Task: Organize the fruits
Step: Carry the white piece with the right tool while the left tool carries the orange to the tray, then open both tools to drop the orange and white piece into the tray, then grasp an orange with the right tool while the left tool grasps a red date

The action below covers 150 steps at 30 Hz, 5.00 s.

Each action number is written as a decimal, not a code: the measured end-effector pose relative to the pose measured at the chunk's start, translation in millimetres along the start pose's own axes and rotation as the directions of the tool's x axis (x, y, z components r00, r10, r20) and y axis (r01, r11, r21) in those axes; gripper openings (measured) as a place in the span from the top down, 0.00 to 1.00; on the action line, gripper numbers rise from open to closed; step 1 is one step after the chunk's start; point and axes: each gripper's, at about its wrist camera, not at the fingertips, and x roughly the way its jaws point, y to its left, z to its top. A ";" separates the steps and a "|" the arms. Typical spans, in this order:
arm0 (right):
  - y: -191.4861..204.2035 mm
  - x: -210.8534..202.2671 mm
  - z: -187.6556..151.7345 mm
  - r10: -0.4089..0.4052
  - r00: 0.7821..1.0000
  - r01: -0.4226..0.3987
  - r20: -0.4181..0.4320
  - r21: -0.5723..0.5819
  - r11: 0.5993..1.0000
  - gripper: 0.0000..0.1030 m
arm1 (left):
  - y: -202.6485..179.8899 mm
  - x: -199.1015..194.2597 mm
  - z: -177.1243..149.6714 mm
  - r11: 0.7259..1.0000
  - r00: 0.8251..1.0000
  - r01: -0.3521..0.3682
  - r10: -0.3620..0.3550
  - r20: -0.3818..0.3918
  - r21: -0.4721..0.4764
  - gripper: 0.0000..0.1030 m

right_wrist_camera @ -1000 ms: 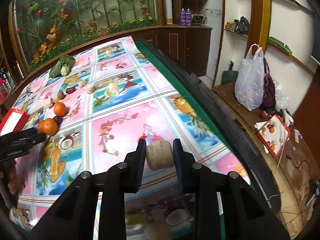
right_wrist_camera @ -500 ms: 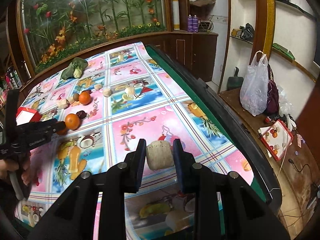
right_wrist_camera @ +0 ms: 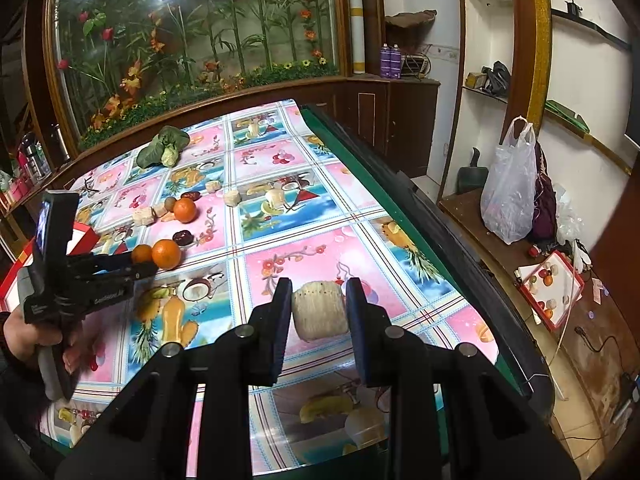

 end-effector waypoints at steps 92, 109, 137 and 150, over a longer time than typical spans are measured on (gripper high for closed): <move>228.7 68.0 47.4 0.287 0.958 -0.288 -0.018 -0.095 0.953 0.29 | 173.3 -168.4 -95.1 0.794 0.879 -0.299 0.445 0.171 -0.530 0.23; 164.5 130.2 23.7 0.171 0.965 -0.185 -0.199 -0.051 0.981 0.45 | 80.0 -95.8 -35.6 0.936 0.955 -0.207 0.257 0.150 -0.286 0.23; 43.8 110.9 16.7 0.207 0.978 -0.198 0.001 0.293 0.935 0.65 | -32.6 24.9 29.7 0.997 0.998 -0.058 0.058 0.001 -0.052 0.77; 65.7 111.3 13.5 0.147 0.988 -0.138 -0.037 0.188 0.972 0.65 | -1.4 -43.2 -9.6 0.988 0.996 -0.036 0.047 0.070 -0.152 0.77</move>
